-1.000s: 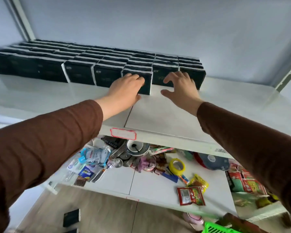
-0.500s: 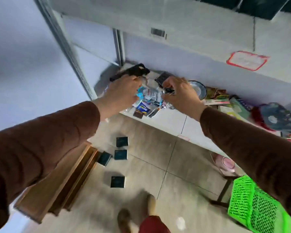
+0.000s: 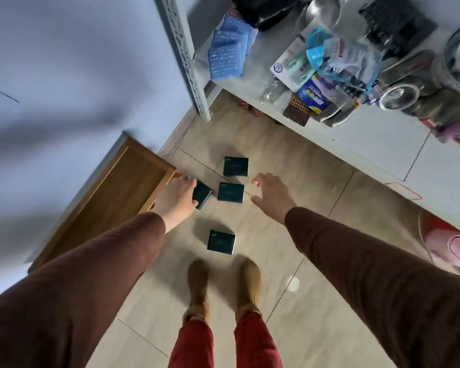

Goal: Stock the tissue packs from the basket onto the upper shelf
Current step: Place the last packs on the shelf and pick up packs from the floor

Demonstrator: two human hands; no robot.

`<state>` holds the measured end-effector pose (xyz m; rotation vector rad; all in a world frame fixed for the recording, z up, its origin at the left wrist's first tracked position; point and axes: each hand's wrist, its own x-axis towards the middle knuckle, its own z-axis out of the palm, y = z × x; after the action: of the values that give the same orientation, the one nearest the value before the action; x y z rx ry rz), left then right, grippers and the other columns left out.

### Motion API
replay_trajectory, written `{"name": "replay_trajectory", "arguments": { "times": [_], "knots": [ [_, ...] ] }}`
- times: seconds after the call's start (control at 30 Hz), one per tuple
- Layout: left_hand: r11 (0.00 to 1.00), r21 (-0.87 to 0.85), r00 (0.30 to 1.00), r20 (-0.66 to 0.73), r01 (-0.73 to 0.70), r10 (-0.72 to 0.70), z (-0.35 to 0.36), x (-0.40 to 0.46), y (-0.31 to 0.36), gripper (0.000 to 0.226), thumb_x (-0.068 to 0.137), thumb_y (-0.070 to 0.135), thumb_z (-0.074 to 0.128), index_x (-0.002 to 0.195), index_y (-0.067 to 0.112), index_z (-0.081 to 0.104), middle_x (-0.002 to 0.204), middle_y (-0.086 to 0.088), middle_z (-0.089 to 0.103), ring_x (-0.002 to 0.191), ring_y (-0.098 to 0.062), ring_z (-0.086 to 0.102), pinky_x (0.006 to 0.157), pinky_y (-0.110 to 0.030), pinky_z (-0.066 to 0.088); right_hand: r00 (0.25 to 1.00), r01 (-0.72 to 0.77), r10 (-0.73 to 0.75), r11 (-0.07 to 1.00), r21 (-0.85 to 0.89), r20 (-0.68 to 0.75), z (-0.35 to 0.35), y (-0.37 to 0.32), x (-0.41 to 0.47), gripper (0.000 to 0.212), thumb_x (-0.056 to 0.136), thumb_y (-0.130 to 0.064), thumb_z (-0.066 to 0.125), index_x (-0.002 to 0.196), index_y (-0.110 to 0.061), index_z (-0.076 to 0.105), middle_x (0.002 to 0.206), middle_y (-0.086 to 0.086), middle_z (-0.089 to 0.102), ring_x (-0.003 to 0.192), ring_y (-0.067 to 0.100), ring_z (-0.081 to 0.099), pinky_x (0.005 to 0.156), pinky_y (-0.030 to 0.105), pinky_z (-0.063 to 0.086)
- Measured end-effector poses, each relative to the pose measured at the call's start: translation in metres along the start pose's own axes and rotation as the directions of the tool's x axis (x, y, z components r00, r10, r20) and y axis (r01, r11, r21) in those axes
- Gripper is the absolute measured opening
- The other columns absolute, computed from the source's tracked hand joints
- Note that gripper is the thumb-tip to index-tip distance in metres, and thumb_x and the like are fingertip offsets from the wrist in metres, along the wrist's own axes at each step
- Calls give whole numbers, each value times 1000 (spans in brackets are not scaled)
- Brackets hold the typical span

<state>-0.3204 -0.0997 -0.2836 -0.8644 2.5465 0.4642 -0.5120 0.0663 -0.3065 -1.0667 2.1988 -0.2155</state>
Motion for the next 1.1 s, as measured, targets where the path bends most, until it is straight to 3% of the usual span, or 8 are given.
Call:
{"name": "replay_trajectory", "arguments": {
  "times": [0.17,0.3,0.53,0.63,0.77,0.9,1.0,1.1],
  "knots": [
    [979,-86,980,93,184,-176,126,62,-58,41,88,34,70,122,15,54,117,-5,63,101,-21,65,81,-32,58,991,-98,101,994,-47,82,121,38,84,44,90,-21,58,133,-17,48,128,6,50,118,24,48,96,36,43],
    [967,-80,965,120,244,-233,218,112,-97,51,86,38,70,127,13,51,125,-7,59,112,-24,61,87,-29,51,983,-160,165,985,-57,85,202,66,151,48,90,-20,60,136,-16,46,129,7,47,119,25,48,96,40,46],
    [940,-83,943,38,332,-330,341,185,-135,69,83,37,74,134,7,40,130,-15,50,120,-31,50,98,-37,46,985,-166,169,979,-116,18,305,92,246,59,88,-26,66,139,-16,37,133,7,42,120,26,43,90,44,49],
    [922,-114,929,18,370,-371,375,204,-141,80,77,38,79,136,5,37,130,-16,48,121,-34,49,101,-42,44,989,-124,135,979,-164,54,335,101,270,77,81,-27,76,142,-16,31,139,6,40,126,27,39,93,44,47],
    [844,-238,875,79,481,-477,400,212,-147,95,55,49,87,128,7,43,122,-14,56,112,-34,56,93,-43,48,971,-182,206,966,-184,119,359,103,278,95,68,-34,86,143,-17,29,124,11,52,124,31,36,87,44,46],
    [777,-346,851,191,525,-490,410,207,-152,88,31,70,68,102,18,59,102,-3,68,91,-25,65,75,-41,59,945,-286,301,950,-123,129,349,110,253,63,72,-37,81,120,-11,51,106,8,53,116,29,39,84,42,46],
    [796,-343,867,205,499,-454,368,185,-131,70,42,71,68,91,21,61,89,0,70,83,-24,67,72,-39,58,937,-336,336,942,-15,95,308,112,215,55,72,-41,77,112,-13,52,109,7,52,111,28,40,85,40,43],
    [813,-368,892,161,451,-422,288,159,-97,54,60,60,77,91,20,56,91,0,69,87,-25,65,77,-38,55,938,-347,337,912,220,82,235,97,170,49,71,-38,77,107,-18,50,103,3,55,103,26,46,82,40,47]
  ]
}}
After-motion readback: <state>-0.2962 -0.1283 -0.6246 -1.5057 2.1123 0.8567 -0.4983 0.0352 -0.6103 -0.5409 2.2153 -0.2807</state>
